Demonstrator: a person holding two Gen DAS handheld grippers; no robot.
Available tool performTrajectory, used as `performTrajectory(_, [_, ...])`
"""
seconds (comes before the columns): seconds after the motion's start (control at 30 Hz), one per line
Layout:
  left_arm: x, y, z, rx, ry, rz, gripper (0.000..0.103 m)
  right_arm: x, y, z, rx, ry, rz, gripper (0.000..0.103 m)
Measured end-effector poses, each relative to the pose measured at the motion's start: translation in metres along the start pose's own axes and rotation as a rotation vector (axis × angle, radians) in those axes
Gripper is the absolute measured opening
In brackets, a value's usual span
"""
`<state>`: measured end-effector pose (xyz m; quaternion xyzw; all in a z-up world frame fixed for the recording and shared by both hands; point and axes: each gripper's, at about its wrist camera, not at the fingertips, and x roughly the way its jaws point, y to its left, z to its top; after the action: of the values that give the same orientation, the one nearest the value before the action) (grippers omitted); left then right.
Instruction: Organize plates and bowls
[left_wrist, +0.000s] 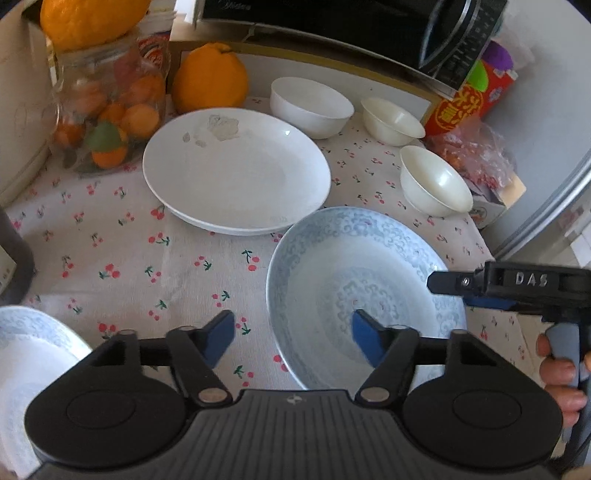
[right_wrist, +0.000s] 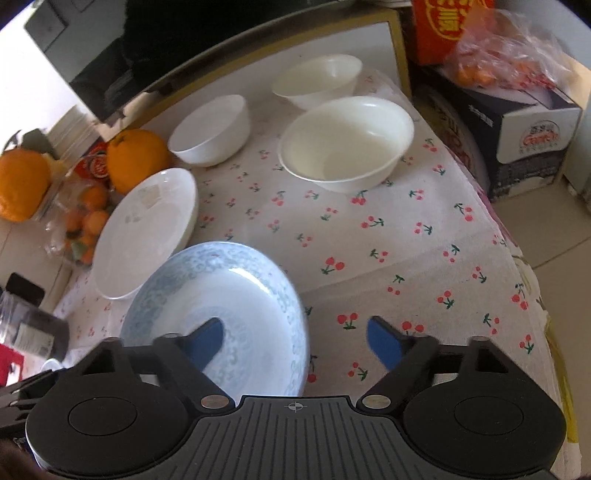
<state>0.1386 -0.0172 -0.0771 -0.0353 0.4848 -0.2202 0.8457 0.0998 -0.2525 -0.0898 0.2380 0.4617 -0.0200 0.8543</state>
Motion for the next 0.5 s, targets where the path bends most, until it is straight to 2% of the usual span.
performTrajectory(0.1, [0.005, 0.005, 0.002, -0.052, 0.020, -0.010, 0.046, 0.004, 0.001, 0.000, 0.008, 0.010, -0.002, 0.058])
performTrajectory(0.17, [0.007, 0.007, 0.003, -0.067, 0.017, -0.007, 0.041, 0.007, 0.001, 0.001, 0.023, 0.015, 0.002, 0.052])
performTrajectory(0.27, [0.007, 0.008, 0.003, -0.077, 0.010, 0.011, 0.033, 0.011, 0.000, 0.000, 0.047, 0.026, 0.017, 0.051])
performTrajectory(0.33, [0.009, 0.008, 0.002, -0.090, 0.017, 0.013, 0.020, 0.015, -0.001, -0.001, 0.060, 0.039, 0.026, 0.050])
performTrajectory(0.37, [0.009, 0.009, 0.001, -0.101, 0.020, 0.011, 0.017, 0.015, 0.000, -0.001, 0.061, 0.038, 0.027, 0.049])
performTrajectory(0.43, [0.010, 0.011, 0.000, -0.125, 0.022, 0.005, 0.013, 0.015, 0.002, -0.001, 0.058, 0.041, 0.032, 0.037])
performTrajectory(0.5, [0.009, 0.012, 0.001, -0.134, 0.021, 0.010, 0.011, 0.015, 0.003, -0.002, 0.060, 0.041, 0.011, 0.028])
